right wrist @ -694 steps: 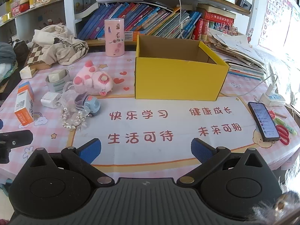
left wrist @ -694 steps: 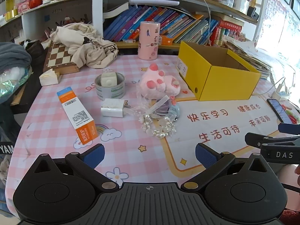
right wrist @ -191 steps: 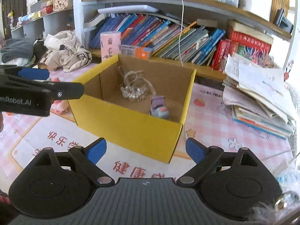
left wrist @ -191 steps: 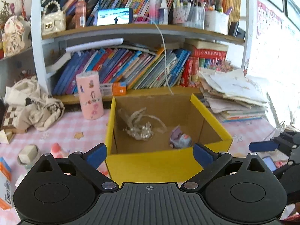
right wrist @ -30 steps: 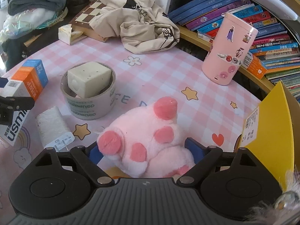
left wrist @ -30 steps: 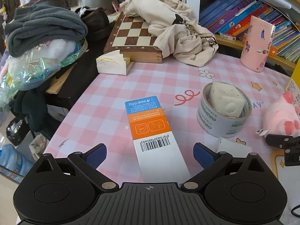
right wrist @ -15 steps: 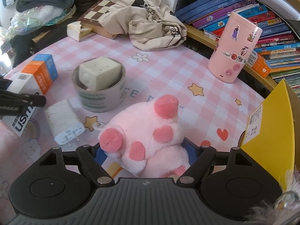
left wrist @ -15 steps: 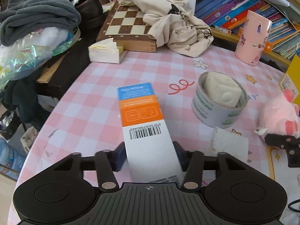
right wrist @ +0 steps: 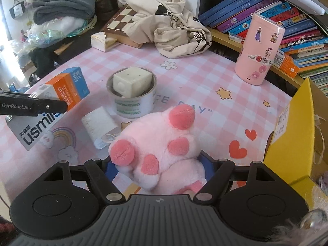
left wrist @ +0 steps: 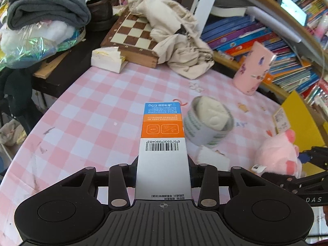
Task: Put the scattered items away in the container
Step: 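Lift and carry the plush pig and usmile box over the yellow box with both tools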
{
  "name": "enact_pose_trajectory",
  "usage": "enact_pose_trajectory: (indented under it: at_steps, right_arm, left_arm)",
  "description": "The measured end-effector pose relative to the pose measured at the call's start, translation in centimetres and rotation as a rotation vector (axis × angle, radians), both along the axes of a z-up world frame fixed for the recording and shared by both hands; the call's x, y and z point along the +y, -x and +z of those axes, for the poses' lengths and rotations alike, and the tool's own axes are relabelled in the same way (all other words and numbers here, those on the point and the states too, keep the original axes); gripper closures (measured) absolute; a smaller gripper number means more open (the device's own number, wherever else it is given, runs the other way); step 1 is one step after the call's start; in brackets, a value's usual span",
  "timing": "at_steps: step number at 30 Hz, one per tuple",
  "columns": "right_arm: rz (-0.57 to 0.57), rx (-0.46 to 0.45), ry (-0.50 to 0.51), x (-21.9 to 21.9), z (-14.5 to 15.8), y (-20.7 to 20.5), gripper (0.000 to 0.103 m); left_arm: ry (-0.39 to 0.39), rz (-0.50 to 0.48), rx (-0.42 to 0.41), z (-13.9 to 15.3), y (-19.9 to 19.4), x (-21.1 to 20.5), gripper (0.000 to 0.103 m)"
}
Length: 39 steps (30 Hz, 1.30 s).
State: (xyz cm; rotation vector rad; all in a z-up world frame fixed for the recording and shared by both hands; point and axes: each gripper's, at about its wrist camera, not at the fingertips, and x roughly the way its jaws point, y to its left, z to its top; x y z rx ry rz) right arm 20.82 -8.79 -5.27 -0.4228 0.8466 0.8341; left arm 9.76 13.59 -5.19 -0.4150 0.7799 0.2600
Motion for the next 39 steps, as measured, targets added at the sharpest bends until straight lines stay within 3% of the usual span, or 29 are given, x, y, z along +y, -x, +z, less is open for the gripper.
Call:
enact_pose_trajectory:
  at_steps: [7, 12, 16, 26, 39]
  right_arm:
    - [-0.015, 0.023, -0.027, -1.5, 1.2, 1.9, 0.028]
    - [-0.051, 0.12, -0.073, -3.4, 2.0, 3.0, 0.028]
    - [-0.098, 0.139, -0.086, -4.8, 2.4, 4.2, 0.028]
    - [-0.175, 0.078, -0.08, -6.4, 2.8, 7.2, 0.028]
    - [-0.368, 0.067, -0.072, -11.7, 2.8, 9.4, 0.028]
  left_arm:
    - [0.015, -0.046, -0.042, 1.6, 1.2, -1.3, 0.065]
    - [0.012, -0.118, -0.053, 2.5, 2.1, -2.5, 0.065]
    - [0.019, -0.165, -0.064, 3.1, 3.1, -3.5, 0.065]
    - [0.043, -0.283, -0.097, 3.7, 3.8, -6.3, 0.065]
    - [0.064, -0.471, -0.093, 3.3, 2.5, -10.6, 0.064]
